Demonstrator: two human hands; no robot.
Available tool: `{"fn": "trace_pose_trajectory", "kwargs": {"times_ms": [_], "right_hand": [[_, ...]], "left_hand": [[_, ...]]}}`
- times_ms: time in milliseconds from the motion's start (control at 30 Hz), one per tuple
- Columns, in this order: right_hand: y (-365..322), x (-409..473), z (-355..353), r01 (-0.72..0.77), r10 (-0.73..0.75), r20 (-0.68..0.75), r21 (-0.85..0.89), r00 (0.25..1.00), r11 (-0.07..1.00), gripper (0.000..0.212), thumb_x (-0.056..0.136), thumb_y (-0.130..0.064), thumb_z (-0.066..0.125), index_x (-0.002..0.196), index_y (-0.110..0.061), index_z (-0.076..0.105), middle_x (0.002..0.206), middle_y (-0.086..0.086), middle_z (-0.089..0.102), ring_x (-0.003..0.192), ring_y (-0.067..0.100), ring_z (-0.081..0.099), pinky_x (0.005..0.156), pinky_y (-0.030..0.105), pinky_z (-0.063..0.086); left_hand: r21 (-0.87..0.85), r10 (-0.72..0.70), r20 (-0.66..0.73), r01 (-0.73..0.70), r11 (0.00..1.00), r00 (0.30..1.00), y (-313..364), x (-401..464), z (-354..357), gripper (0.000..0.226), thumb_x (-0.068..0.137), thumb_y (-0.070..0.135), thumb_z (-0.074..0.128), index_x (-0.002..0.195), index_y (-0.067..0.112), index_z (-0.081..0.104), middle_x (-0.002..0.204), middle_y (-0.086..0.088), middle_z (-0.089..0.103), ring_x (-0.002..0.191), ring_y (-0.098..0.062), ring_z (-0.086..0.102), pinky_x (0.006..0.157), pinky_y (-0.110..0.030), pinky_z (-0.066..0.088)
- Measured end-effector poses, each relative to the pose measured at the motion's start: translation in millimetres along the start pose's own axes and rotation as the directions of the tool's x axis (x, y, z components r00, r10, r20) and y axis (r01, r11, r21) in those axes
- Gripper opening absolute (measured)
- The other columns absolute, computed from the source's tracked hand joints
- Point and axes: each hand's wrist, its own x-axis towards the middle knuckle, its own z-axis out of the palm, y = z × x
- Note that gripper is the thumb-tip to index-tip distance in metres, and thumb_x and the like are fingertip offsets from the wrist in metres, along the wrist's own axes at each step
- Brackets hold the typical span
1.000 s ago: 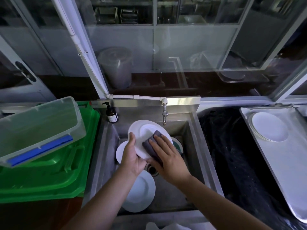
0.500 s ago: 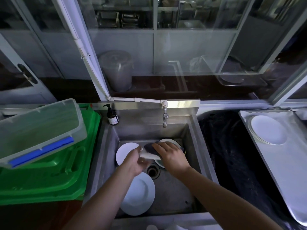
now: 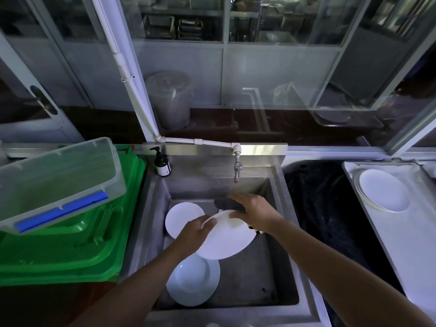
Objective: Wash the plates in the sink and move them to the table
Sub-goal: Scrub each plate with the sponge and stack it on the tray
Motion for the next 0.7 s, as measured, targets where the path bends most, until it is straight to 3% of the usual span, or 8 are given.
{"fn": "trace_pose_trajectory", "kwargs": {"times_ms": [67,133,233,267,333,433,600,700], "right_hand": [[1.5,2.1,2.1,-0.075,0.079,-0.038,0.099,0.996,0.992,0.057,0.087,-0.030,0.079,0.138,-0.027,0.055,0.127,-0.001,0.067,0.110,0.022,0.064,0.092,0.034,0.053],[2.1,-0.1,3.5,-0.180,0.208,-0.090,0.254,0.974,0.950,0.053,0.090,-0.030,0.076,0.138,-0.033,0.054,0.122,-0.009,0.066,0.109,0.009,0.060,0.088,0.014,0.048],[-1.3,-9.7,10.8,-0.200,0.294,-0.225,0.363,0.929,0.910,0.047,0.097,-0.024,0.066,0.140,-0.038,0.053,0.122,-0.018,0.062,0.109,0.000,0.058,0.084,0.002,0.041],[-4.2,-13.2,17.4,-0.185,0.278,-0.250,0.338,0.928,0.923,0.049,0.098,-0.018,0.063,0.142,-0.037,0.053,0.129,-0.019,0.059,0.117,0.001,0.056,0.092,0.003,0.039],[-9.8,-17.6,42.8,-0.129,0.169,-0.215,0.188,0.962,0.974,0.058,0.094,-0.006,0.055,0.146,-0.031,0.051,0.148,-0.016,0.047,0.141,0.014,0.043,0.115,0.022,0.034],[-27.5,-18.3,78.5,-0.017,0.020,-0.141,0.017,0.990,1.000,0.060,0.091,-0.021,0.040,0.150,-0.026,0.049,0.161,-0.001,0.036,0.153,0.030,0.015,0.124,0.047,0.019],[-46.2,-40.1,92.7,0.111,-0.111,-0.033,-0.006,0.993,0.994,0.050,0.098,-0.036,0.044,0.147,-0.029,0.051,0.161,-0.003,0.036,0.154,0.035,0.016,0.124,0.049,0.016],[-26.2,-54.5,84.9,0.074,-0.071,0.041,-0.076,0.997,0.994,0.051,0.098,-0.035,0.049,0.149,-0.035,0.047,0.164,-0.011,0.028,0.156,0.029,0.010,0.123,0.048,0.018]], "left_hand": [[-0.075,-0.023,-0.033,0.020,0.997,0.999,7.4,-0.8,1.9,0.057,0.091,0.072,0.041,0.090,0.021,0.068,0.090,0.001,0.070,0.090,-0.024,0.063,0.078,-0.033,0.047],[-0.207,-0.105,-0.034,0.096,0.974,0.994,6.3,-1.9,2.9,0.069,0.087,0.078,0.041,0.100,0.018,0.072,0.095,-0.002,0.074,0.092,-0.028,0.066,0.078,-0.033,0.048],[-0.416,-0.283,-0.007,0.255,0.873,0.959,5.2,-6.2,5.8,0.051,0.102,0.063,0.039,0.111,0.023,0.069,0.110,0.000,0.073,0.102,-0.024,0.067,0.078,-0.031,0.051],[-0.456,-0.342,-0.017,0.297,0.839,0.940,8.1,-7.1,6.7,0.048,0.103,0.062,0.038,0.114,0.025,0.066,0.112,0.003,0.071,0.103,-0.022,0.066,0.078,-0.031,0.052],[-0.536,-0.425,-0.029,0.345,0.770,0.905,10.7,-2.1,11.8,0.052,0.103,0.062,0.039,0.118,0.022,0.067,0.111,0.002,0.072,0.102,-0.022,0.067,0.084,-0.033,0.055],[-0.641,-0.434,-0.060,0.299,0.707,0.899,19.3,4.5,17.4,0.052,0.103,0.058,0.042,0.119,0.017,0.070,0.115,-0.006,0.074,0.103,-0.025,0.069,0.087,-0.036,0.057],[-0.813,-0.467,-0.033,0.247,0.526,0.884,15.3,14.5,3.9,0.057,0.098,0.062,0.052,0.112,0.009,0.069,0.110,-0.015,0.075,0.103,-0.034,0.071,0.099,-0.051,0.055],[-0.839,-0.448,0.128,0.338,0.427,0.885,-17.9,33.2,15.0,0.097,0.069,0.083,0.069,0.135,0.012,0.062,0.125,-0.014,0.072,0.114,-0.036,0.069,0.105,-0.056,0.051]]}}
